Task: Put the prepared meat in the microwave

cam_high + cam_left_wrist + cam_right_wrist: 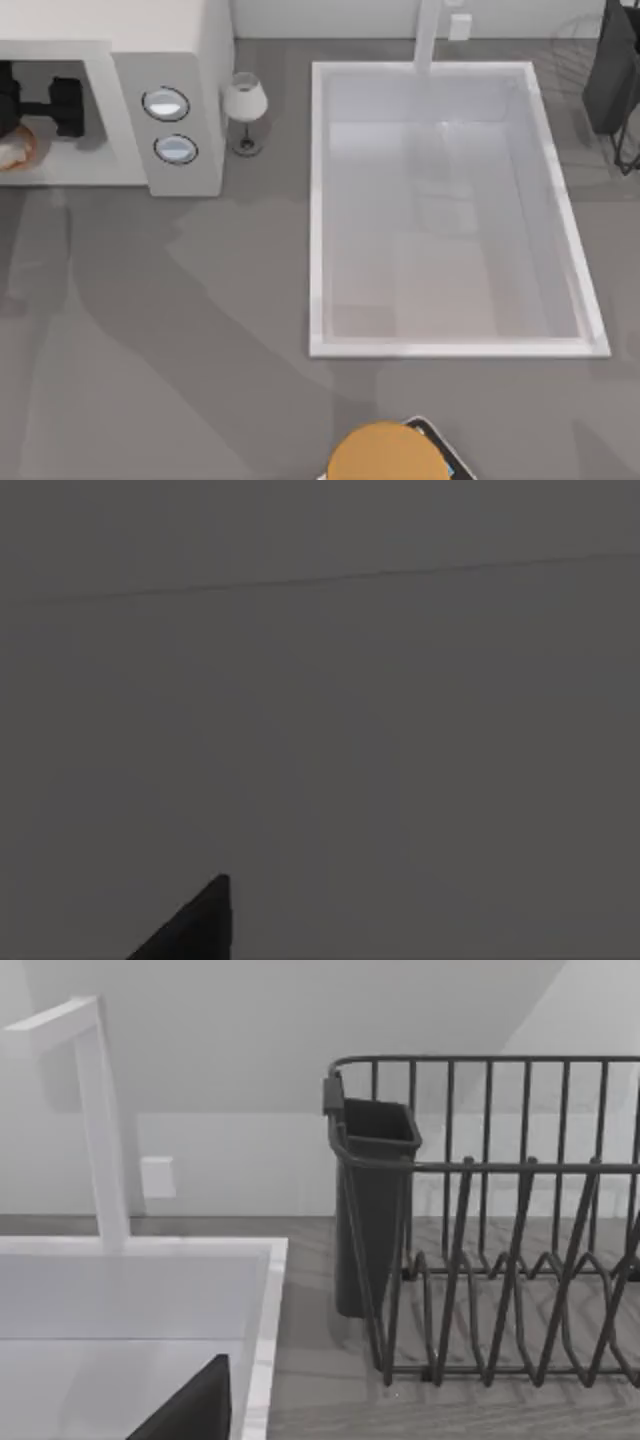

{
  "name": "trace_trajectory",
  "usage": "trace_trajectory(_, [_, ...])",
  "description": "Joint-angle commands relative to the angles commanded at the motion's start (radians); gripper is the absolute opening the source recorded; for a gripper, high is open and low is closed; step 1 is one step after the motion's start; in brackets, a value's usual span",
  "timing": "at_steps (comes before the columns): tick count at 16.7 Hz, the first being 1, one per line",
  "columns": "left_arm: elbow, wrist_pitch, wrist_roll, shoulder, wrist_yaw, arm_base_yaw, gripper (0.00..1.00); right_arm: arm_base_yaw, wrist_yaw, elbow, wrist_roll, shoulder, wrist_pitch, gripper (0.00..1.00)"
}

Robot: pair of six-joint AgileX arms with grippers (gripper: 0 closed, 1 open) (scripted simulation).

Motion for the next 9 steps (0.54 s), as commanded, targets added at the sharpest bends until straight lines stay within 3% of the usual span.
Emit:
trace_trajectory(4, [0.039, -0.129, -0.011, -0.066, 0.002, 0.02, 1.0, 0.0, 0.0, 0.0, 0.0, 0.0, 0.0, 1.0])
trace_trajectory(9, [0.111, -0.154, -0.043, -0.133, 0.018, 0.048, 1.0, 0.0, 0.0, 0.0, 0.0, 0.0, 0.0, 1.0])
